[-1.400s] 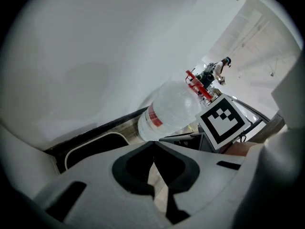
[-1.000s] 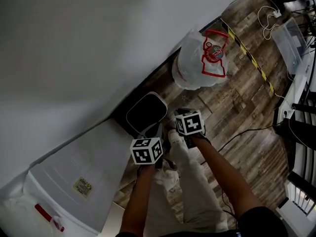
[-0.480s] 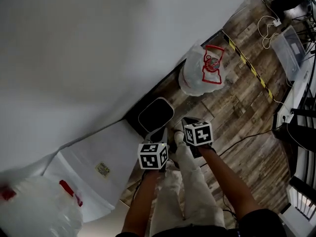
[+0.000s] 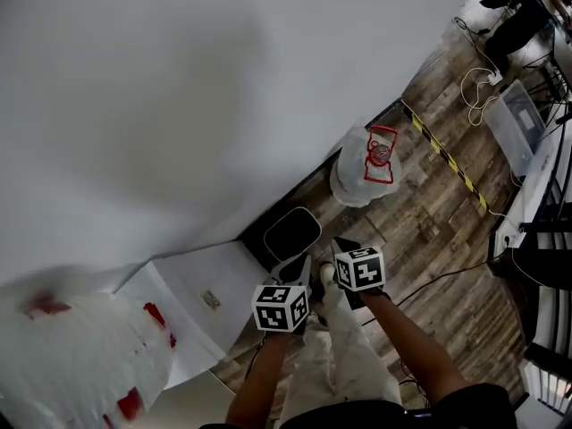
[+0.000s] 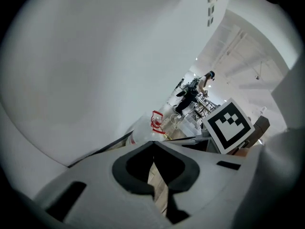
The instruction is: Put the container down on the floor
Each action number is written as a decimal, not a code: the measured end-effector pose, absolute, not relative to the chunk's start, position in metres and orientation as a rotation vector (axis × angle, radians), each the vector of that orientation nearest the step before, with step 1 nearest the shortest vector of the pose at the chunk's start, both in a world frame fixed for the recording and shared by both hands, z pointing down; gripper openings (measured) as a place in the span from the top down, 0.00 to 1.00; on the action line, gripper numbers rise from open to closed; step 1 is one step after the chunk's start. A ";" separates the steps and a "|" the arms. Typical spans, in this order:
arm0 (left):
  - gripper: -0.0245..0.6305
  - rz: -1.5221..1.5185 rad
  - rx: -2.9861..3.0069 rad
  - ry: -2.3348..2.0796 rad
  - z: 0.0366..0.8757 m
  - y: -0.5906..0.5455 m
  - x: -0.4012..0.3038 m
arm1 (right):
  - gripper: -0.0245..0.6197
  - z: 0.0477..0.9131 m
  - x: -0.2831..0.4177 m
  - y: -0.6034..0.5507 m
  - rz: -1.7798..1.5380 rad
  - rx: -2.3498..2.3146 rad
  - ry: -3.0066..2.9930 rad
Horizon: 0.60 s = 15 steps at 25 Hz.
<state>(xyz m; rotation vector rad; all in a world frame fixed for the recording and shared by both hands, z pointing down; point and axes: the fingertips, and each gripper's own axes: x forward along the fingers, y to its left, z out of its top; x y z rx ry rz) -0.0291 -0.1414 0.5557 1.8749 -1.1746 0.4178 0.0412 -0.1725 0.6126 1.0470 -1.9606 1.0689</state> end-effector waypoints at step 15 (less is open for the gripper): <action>0.94 0.390 1.985 -1.205 0.449 -0.081 -0.038 | 0.92 0.492 0.034 -0.125 0.942 1.054 -2.090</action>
